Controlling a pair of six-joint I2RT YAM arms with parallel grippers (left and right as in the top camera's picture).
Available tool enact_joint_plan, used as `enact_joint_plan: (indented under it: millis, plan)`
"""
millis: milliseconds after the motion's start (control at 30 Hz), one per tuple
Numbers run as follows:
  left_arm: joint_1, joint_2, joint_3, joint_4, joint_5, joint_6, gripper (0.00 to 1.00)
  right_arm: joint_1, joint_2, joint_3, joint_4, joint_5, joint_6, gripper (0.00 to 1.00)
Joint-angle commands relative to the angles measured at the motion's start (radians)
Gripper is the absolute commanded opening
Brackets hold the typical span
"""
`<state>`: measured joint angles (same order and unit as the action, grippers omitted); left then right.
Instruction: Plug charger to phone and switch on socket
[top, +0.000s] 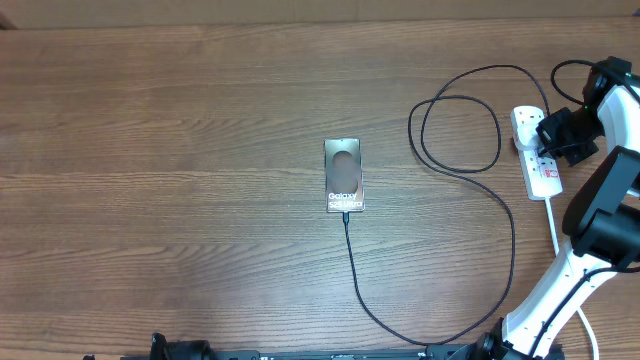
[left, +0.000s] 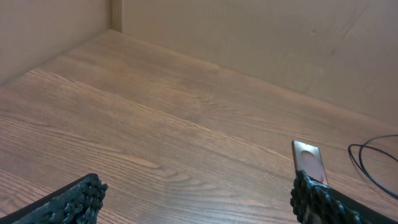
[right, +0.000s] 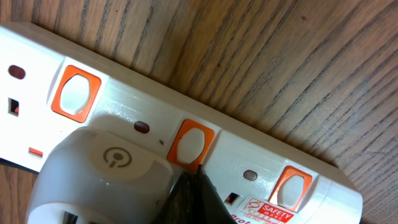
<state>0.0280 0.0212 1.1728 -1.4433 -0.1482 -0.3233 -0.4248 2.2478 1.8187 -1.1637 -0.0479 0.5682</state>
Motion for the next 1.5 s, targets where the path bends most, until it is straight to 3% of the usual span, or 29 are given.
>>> enact_joint_plan:
  millis: [0,333,733,1467]
  plan:
    - [0.006,-0.016,-0.002,0.006,-0.008,-0.018,1.0,0.034,0.063,0.004,0.016,-0.111,-0.02,0.04]
    - [0.006,-0.016,-0.002,0.006,-0.008,-0.018,1.0,0.03,0.062,0.006,-0.007,-0.094,-0.023,0.04]
    - [0.006,-0.016,-0.002,0.003,-0.008,-0.018,1.0,-0.082,0.06,0.068,-0.122,-0.097,-0.024,0.04]
    - [0.006,-0.016,-0.002,0.003,-0.008,-0.018,1.0,-0.073,0.06,0.153,-0.072,-0.122,-0.076,0.04]
